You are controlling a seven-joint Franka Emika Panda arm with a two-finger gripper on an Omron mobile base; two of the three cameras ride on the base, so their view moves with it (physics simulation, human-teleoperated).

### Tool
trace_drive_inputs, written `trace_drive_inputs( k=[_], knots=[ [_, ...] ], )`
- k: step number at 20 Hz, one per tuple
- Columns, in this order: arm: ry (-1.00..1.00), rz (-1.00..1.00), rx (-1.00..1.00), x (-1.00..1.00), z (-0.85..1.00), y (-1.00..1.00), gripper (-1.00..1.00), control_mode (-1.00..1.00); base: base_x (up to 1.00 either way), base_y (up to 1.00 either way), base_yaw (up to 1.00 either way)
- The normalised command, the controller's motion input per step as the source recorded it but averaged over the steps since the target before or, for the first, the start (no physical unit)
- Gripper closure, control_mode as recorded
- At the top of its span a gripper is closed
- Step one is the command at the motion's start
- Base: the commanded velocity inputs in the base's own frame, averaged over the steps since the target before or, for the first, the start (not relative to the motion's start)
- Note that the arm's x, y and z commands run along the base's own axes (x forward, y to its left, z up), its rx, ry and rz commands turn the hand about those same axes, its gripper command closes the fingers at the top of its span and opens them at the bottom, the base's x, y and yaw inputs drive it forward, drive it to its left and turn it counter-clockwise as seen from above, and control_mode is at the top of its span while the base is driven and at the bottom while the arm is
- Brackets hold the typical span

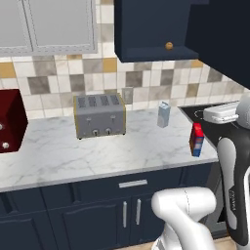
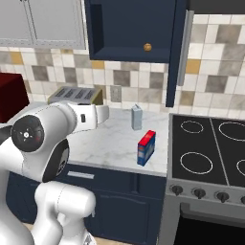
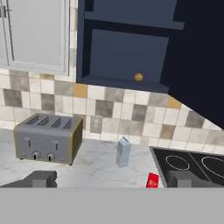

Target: Pick the boxed food and boxed food from the counter and place them in the cabinets closest to them.

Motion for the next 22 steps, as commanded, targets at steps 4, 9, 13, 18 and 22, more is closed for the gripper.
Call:
trace_drive_inputs(
  k=[4, 9, 13, 18, 22],
  knots=[
    [0.0, 0.0, 0.0, 0.0, 0.0, 0.0, -1.0, 1.0, 0.19, 0.0, 0.0],
    [0.0, 0.0, 0.0, 0.0, 0.0, 0.0, -1.0, 1.0, 0.34, 0.01, 0.0],
    [0.0, 0.0, 0.0, 0.0, 0.0, 0.0, -1.0, 1.0, 0.16, 0.01, 0.0],
    [0.0, 0.0, 0.0, 0.0, -0.01, 0.0, -1.0, -1.0, 0.0, 0.0, 0.0],
    [0.02, 0.0, 0.0, 0.0, -0.16, -0.02, -1.0, -1.0, 0.0, 0.0, 0.0]
  ],
)
